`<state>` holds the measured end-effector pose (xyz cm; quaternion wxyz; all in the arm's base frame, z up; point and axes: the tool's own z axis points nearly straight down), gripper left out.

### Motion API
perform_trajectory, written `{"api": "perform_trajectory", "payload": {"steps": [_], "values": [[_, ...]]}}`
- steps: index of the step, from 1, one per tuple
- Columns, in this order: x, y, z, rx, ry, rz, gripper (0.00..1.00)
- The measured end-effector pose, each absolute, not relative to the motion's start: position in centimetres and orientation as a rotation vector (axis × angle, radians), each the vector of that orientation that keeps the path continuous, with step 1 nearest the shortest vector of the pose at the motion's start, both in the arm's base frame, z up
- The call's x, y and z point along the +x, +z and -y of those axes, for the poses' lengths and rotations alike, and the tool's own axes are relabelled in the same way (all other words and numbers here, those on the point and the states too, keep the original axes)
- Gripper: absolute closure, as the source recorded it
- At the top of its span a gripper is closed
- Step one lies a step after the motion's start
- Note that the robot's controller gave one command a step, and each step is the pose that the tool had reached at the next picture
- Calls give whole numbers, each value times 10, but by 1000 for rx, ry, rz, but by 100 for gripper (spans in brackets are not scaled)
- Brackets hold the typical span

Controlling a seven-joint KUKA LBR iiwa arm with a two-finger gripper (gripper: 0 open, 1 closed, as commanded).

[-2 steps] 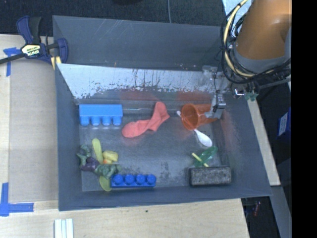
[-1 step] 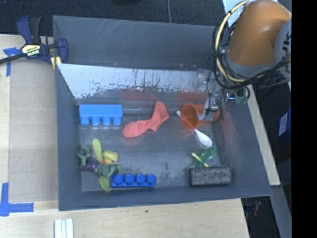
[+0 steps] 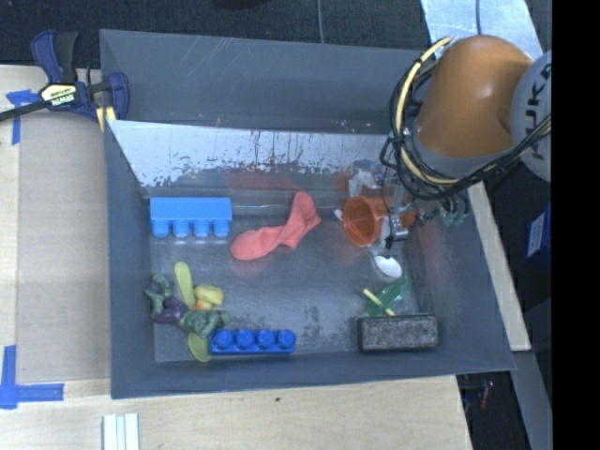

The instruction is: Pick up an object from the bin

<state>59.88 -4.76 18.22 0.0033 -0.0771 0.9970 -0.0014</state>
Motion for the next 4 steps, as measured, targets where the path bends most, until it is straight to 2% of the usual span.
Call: {"api": "perform_trajectory", "payload": {"steps": [1, 2, 3, 4], "values": [[600, 146, 37, -444, -4, -3098, 0], [606, 122, 20, 24, -1, -3131, 0], [614, 102, 7, -183, -2, -3128, 0], [623, 81, -9, -162, -2, -3126, 0]]}}
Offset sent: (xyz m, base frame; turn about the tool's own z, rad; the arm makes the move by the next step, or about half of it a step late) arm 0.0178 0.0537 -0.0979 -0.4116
